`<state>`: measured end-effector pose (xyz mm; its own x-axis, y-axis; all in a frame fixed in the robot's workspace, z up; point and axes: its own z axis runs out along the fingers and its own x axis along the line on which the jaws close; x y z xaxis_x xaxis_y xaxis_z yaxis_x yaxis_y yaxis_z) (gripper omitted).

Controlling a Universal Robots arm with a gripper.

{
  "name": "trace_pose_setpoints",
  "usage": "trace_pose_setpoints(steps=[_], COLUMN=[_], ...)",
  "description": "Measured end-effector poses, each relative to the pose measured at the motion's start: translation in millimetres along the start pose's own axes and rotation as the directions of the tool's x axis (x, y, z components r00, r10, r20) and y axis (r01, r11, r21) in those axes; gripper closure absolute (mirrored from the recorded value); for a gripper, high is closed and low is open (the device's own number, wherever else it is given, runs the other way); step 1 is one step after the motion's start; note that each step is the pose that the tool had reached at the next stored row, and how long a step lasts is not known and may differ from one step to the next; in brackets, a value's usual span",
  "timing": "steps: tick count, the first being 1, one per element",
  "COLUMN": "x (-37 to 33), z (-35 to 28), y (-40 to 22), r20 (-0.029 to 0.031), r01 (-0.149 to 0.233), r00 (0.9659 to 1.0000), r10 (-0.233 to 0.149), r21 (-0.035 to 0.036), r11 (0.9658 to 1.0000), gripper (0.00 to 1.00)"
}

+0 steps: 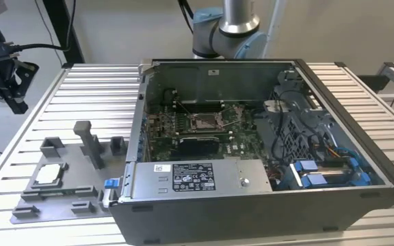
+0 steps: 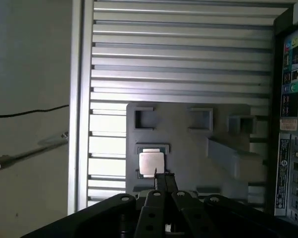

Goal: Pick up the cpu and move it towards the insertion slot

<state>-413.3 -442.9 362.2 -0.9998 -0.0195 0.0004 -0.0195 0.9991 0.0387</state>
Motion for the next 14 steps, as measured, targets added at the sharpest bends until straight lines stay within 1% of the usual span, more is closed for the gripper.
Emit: trace_pose_setpoints(steps=[13, 14], x=[0.1, 0.1], z=[0.0, 0.0], y=[0.0, 0.0], r20=[0.0, -0.0001], r01=[0.0, 0.0], r00=[1.0, 1.0], r10=[0.0, 0.0], r21=[0.0, 0.0], r11=[1.0, 1.0], gripper=[1.0, 0.0])
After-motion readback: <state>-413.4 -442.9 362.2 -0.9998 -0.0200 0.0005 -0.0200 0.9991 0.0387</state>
